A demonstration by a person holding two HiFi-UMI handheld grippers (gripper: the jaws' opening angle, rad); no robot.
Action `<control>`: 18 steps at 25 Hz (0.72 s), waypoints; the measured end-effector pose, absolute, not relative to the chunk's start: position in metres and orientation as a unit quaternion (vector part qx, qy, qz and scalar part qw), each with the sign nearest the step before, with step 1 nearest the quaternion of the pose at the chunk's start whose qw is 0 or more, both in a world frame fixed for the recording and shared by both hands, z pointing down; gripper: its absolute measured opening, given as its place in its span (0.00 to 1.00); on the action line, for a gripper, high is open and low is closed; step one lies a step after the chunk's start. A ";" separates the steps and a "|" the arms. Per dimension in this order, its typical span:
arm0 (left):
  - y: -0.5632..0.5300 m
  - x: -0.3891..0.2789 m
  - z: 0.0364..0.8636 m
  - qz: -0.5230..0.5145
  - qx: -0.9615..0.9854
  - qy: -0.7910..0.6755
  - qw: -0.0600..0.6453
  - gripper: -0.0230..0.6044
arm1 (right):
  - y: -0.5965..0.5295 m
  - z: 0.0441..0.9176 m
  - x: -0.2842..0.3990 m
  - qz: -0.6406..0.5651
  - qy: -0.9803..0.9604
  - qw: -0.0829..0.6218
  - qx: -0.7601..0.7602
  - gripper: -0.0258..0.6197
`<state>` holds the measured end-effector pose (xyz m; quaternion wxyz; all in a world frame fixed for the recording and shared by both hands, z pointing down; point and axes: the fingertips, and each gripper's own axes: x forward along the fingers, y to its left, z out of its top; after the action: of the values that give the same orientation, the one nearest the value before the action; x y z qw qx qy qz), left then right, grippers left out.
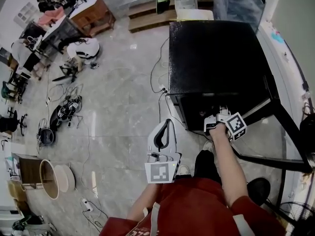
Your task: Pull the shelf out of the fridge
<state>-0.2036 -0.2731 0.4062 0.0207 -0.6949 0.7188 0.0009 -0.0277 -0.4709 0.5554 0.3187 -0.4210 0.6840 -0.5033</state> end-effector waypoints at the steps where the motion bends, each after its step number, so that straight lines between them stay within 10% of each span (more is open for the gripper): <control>1: -0.274 -0.204 0.407 -0.001 -0.694 0.719 0.022 0.04 | -0.475 0.558 -0.028 -0.509 0.677 0.331 -0.417 0.28; 18: -0.285 -0.198 0.414 -0.040 -0.712 0.700 0.018 0.04 | -0.516 0.567 -0.025 -0.494 0.604 0.453 -0.431 0.39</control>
<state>-0.1978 -0.2847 0.4140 0.0177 -0.7123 0.7005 -0.0404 -0.0254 -0.5159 0.5672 0.4535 -0.4309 0.6038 -0.4942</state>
